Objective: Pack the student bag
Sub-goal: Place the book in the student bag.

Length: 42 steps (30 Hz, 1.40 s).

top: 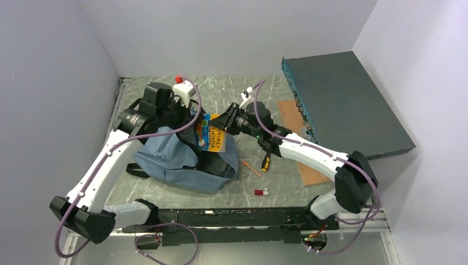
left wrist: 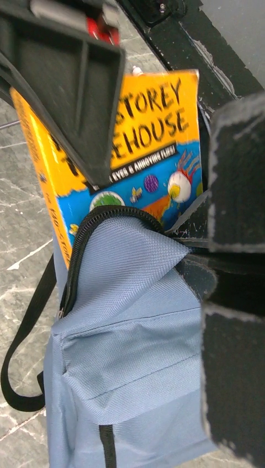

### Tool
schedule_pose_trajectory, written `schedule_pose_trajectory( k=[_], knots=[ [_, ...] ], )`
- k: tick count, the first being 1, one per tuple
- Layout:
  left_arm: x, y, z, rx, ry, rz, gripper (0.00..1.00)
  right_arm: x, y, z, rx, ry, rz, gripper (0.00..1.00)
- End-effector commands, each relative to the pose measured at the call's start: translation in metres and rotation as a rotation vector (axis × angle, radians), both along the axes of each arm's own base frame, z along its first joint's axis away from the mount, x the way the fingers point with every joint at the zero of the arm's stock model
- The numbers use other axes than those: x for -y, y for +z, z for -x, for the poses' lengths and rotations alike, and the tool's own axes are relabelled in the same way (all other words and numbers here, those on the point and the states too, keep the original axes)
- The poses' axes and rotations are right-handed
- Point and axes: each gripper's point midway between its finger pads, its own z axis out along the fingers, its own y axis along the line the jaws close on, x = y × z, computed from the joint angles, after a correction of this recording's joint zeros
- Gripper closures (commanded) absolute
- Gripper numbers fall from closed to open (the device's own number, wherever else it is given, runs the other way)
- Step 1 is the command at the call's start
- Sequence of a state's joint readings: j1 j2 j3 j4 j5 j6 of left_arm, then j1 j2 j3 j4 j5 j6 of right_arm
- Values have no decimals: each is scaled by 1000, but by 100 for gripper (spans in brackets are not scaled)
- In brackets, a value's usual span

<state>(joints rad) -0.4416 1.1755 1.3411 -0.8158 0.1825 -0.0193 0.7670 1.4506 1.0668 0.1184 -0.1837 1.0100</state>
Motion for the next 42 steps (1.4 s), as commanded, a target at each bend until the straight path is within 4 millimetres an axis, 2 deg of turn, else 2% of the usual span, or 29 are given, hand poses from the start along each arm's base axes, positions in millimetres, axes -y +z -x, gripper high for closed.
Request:
schedule_pose_trajectory(
  k=[1,6,10,12,16,19,23,25,30,33,36,42],
  knots=[
    [14,82,-22,195,-11,105,100,-24,60,-13,113,-98,-304,100],
    [21,85,-24,195,-46,116,100,-48,33,-24,137,-210,-303,100],
    [17,63,-32,188,-11,86,100,-69,8,-34,171,-213,-285,100],
    [9,51,-38,192,39,61,100,-73,-12,-38,181,-229,-257,100],
    [-4,30,-42,177,70,-18,100,-83,-36,-40,195,-223,-212,100],
    [-19,21,-41,180,113,-77,100,-98,-47,-34,216,-161,-144,89],
    [-27,24,-39,215,141,-86,100,-110,-67,-22,221,-88,-37,70],
    [-28,26,-37,222,143,-82,100,-108,-73,-14,226,-53,6,59],
    [-27,27,-36,214,143,-66,100,-86,-95,0,278,28,217,29],
    [-26,28,-35,217,140,-56,100,-76,-102,4,298,83,320,17],
    [-23,30,-33,219,129,-41,100,-65,-106,5,284,98,334,17],
    [-25,29,-34,229,138,-42,100,-55,-96,2,309,93,283,18]
  ],
)
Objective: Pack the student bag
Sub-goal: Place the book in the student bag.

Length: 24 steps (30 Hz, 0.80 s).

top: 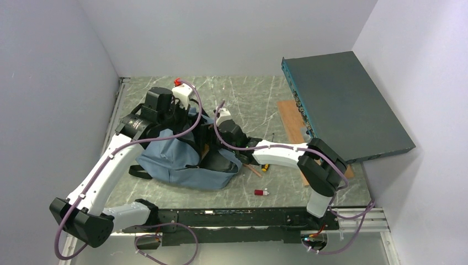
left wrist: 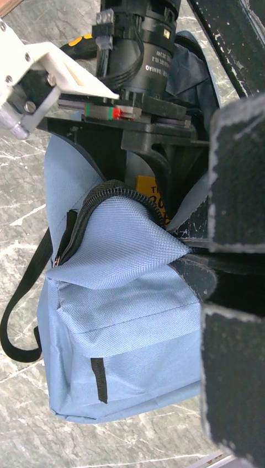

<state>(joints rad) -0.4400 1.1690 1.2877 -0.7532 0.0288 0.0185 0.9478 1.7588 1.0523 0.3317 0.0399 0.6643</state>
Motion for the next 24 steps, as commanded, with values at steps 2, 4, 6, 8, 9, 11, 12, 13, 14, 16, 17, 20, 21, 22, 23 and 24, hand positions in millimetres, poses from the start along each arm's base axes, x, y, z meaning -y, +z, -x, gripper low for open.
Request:
schedule_pose_trajectory(
  k=[2,4,6,8,9,11,12,13,14,16,17,20,21,22,23,24],
  knots=[
    [-2,38,-15,158,27,49,100,-1,19,5,45,67,-54,19],
    [-2,36,-16,153,25,46,100,-3,13,5,35,72,-44,21],
    [-1,33,-17,146,27,44,100,2,9,3,35,49,-25,20],
    [0,29,-18,136,28,42,100,11,-2,5,-5,17,19,16],
    [1,27,-18,127,26,42,100,15,-5,6,-19,11,32,14],
    [3,24,-19,115,20,43,100,17,-8,16,-55,26,24,11],
    [4,23,-19,109,16,45,100,18,-10,22,-79,39,12,10],
    [5,23,-19,107,13,47,100,18,-13,27,-106,43,-4,10],
    [5,22,-19,103,12,48,100,18,-15,31,-127,48,-19,9],
    [6,21,-19,99,9,50,100,16,-18,36,-154,57,-44,8],
    [7,20,-20,98,7,51,100,14,-19,37,-167,62,-56,7],
    [8,17,-21,86,7,47,100,3,-15,36,-188,85,-99,10],
    [8,15,-21,81,7,45,100,1,-13,34,-194,79,-122,13],
    [8,15,-21,78,7,44,100,-3,-9,32,-190,81,-143,20],
    [7,15,-21,79,9,43,100,-6,-5,29,-181,84,-159,31],
    [7,14,-22,78,14,39,100,-8,-2,26,-168,79,-168,41]
  ],
)
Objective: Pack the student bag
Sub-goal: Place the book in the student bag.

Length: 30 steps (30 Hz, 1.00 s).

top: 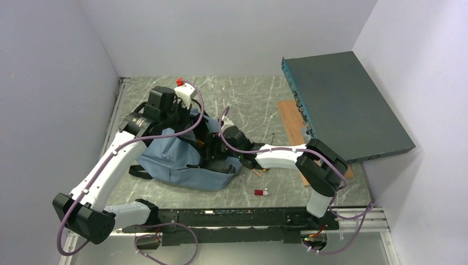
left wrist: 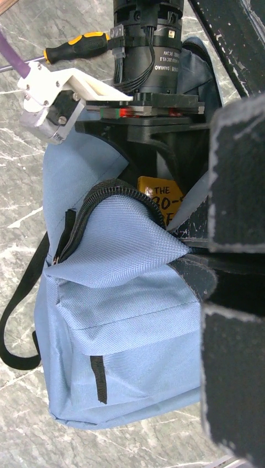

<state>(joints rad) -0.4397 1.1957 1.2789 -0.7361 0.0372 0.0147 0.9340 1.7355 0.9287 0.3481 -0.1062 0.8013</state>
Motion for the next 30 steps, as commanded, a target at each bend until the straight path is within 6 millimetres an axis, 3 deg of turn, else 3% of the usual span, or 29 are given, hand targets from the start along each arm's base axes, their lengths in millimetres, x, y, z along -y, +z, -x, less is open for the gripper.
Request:
schedule_pose_trajectory(
  k=[1,4,5,6,12,17,19,23,25,28,30],
  knots=[
    [2,22,-17,96,24,36,100,-22,35,-15,43,-11,-140,46],
    [-1,11,-12,71,31,25,100,-24,37,-27,61,-57,-159,74],
    [1,6,-9,49,38,48,100,-25,39,-31,83,-67,-160,95],
    [4,2,-4,28,28,66,100,-25,41,-36,100,-82,-160,100],
    [12,-14,22,-42,-29,126,100,-15,70,-81,267,-280,-202,100],
    [14,-27,35,-86,-21,171,100,-30,70,-86,305,-229,-223,100],
    [15,-33,38,-103,-14,183,94,-28,63,-82,301,-212,-196,90],
    [14,-42,41,-137,4,185,68,-11,68,-70,354,-167,-103,45],
    [16,-42,42,-138,-7,189,57,4,70,-64,383,-147,-21,27],
    [17,-38,42,-131,-18,195,52,27,74,-50,429,-86,96,12],
    [17,-34,43,-136,-18,197,49,43,68,-40,427,-51,180,9]
  ],
)
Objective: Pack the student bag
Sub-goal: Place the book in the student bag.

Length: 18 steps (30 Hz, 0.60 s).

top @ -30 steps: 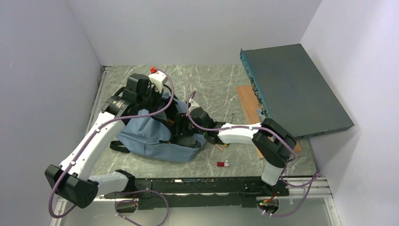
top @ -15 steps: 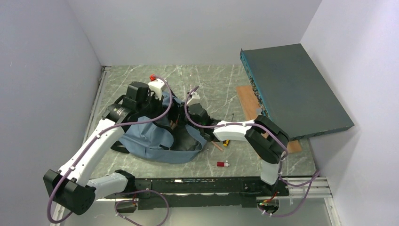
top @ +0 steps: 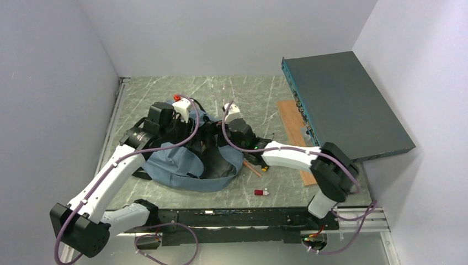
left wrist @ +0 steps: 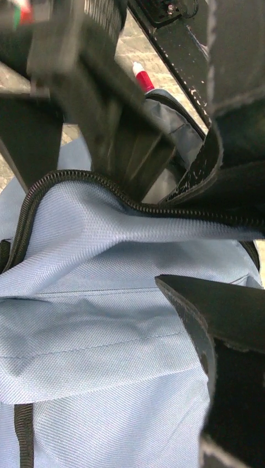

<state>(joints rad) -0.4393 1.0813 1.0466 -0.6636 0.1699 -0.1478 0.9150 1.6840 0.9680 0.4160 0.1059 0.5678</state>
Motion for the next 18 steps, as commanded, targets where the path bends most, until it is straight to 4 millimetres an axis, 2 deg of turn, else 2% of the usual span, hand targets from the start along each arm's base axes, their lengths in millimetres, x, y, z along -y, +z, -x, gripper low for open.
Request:
schedule_pose_trajectory(
  k=[1,4,5,7,9,11,14,18],
  knots=[
    [3,15,4,11,-11,39,47,36,16,20,78,57,180,8],
    [0,24,6,38,19,61,38,65,8,34,66,53,271,6],
    [-3,28,7,52,36,69,23,74,8,38,69,51,292,6],
    [-11,34,11,84,77,81,9,92,10,43,83,36,348,5],
    [-27,32,15,109,168,70,7,107,22,46,110,21,382,5],
    [-47,27,20,125,288,66,5,114,42,50,157,25,374,5],
    [-73,18,29,132,443,60,3,106,82,59,258,104,319,3],
    [-89,11,45,67,579,82,1,74,133,72,383,247,264,2]
  ],
)
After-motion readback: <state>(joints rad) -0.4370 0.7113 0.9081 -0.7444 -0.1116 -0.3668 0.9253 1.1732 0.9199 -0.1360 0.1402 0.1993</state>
